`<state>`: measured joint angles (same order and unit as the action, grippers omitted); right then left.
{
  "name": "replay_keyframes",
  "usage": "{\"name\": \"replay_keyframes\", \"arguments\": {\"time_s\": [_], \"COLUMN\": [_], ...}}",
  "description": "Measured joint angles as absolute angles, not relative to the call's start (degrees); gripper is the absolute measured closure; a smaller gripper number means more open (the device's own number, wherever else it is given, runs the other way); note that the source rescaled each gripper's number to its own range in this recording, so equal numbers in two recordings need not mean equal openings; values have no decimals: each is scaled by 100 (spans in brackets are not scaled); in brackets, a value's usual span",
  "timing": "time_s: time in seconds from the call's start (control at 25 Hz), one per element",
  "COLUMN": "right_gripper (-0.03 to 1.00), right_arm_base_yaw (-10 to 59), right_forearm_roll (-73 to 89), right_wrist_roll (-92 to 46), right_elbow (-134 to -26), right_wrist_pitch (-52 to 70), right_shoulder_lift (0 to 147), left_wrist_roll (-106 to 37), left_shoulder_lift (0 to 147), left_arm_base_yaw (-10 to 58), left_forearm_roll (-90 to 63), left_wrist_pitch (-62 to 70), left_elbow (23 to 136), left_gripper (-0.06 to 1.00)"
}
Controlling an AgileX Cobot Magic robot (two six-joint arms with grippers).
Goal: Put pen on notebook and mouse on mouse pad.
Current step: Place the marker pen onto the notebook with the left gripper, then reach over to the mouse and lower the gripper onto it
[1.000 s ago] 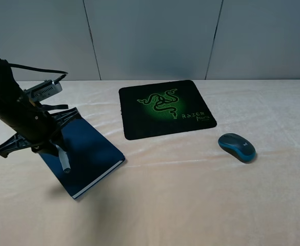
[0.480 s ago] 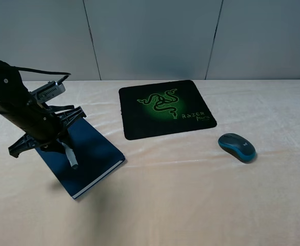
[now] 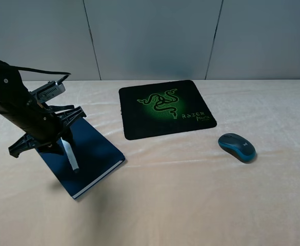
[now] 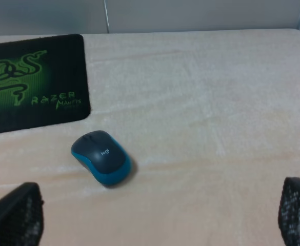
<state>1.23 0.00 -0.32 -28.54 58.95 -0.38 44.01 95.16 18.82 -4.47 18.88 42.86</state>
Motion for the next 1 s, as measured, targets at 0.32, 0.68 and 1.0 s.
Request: {"name": "replay_keyframes", "arguments": {"time_s": [0.32, 0.68, 1.0], "right_gripper": [-3, -3, -3], "right_arm_base_yaw": [123, 123, 123], "right_forearm_roll": [0, 0, 0], "right_wrist_roll": [-32, -32, -32], "right_elbow": [-2854, -2854, -2854], "right_wrist_pitch": [5895, 5895, 5895], "right_shoulder_lift": [-38, -38, -38], "left_wrist_roll": [4401, 4102, 4100], "left_shoulder_lift": [9516, 9090, 7668], "left_arm_base_yaw": [1882, 1882, 1882], "left_forearm_roll": [-447, -442, 259], "left_wrist_pitch": [1877, 2357, 3474], "left_elbow": [4286, 4286, 4286], "left_gripper": [-3, -5, -5]}}
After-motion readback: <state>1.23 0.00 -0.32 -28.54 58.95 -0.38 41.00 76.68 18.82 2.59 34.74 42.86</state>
